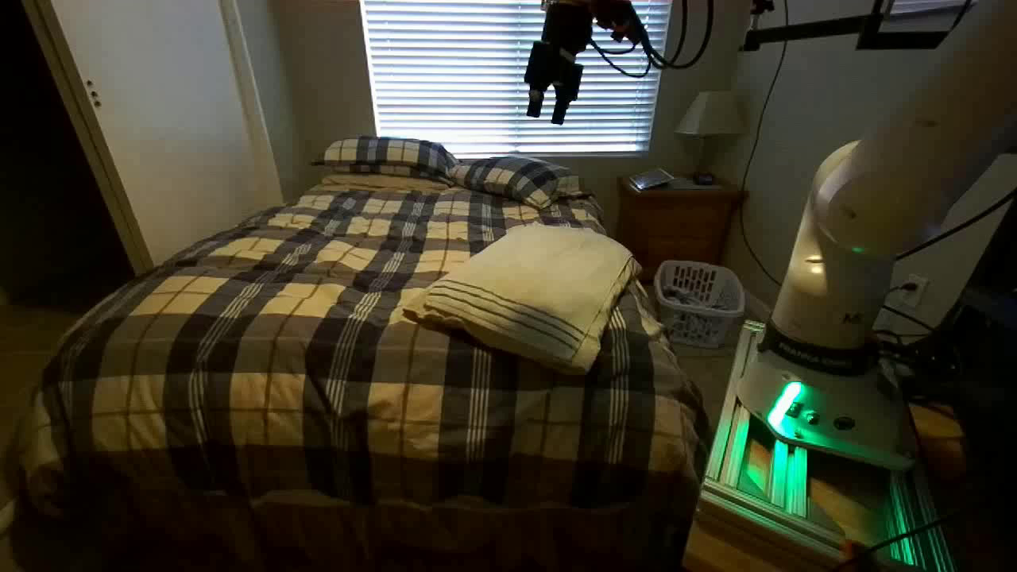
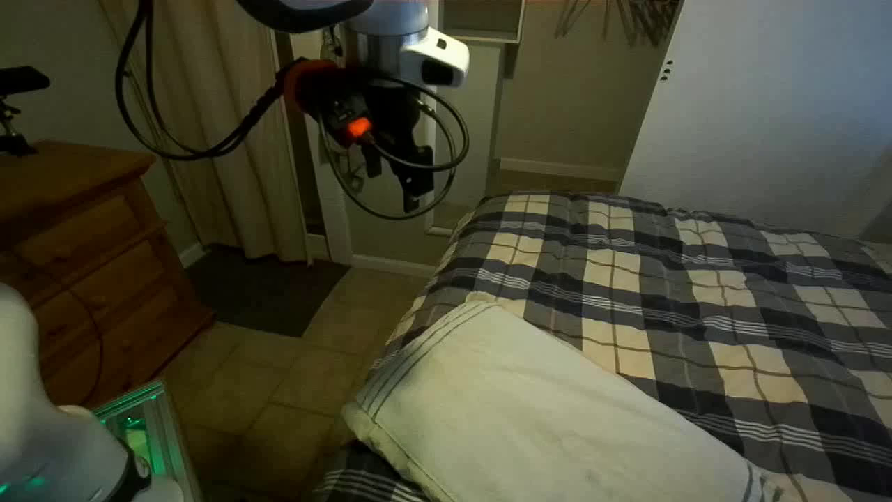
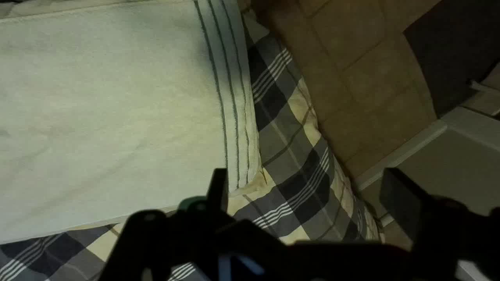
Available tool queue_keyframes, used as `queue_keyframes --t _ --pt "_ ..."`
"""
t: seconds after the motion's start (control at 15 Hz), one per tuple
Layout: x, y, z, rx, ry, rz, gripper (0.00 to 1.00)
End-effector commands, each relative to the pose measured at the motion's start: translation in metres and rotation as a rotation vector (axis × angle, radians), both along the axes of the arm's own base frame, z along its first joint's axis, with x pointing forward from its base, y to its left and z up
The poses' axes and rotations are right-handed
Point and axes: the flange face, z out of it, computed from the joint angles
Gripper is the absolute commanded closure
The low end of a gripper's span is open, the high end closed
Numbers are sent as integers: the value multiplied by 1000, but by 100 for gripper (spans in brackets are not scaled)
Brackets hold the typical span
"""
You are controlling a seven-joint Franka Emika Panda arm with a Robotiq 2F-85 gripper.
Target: Fold the towel
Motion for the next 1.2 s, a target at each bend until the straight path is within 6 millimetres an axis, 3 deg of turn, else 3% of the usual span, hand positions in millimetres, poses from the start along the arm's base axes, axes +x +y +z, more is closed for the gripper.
queue_keyframes --t 0.0,0.4,0.8,1.13 --pt "0 0 0 0 1 0 0" --pt "0 6 -6 4 26 14 0" --pt "-3 64 -90 -205 196 189 0" --pt "7 87 -162 -436 160 358 0"
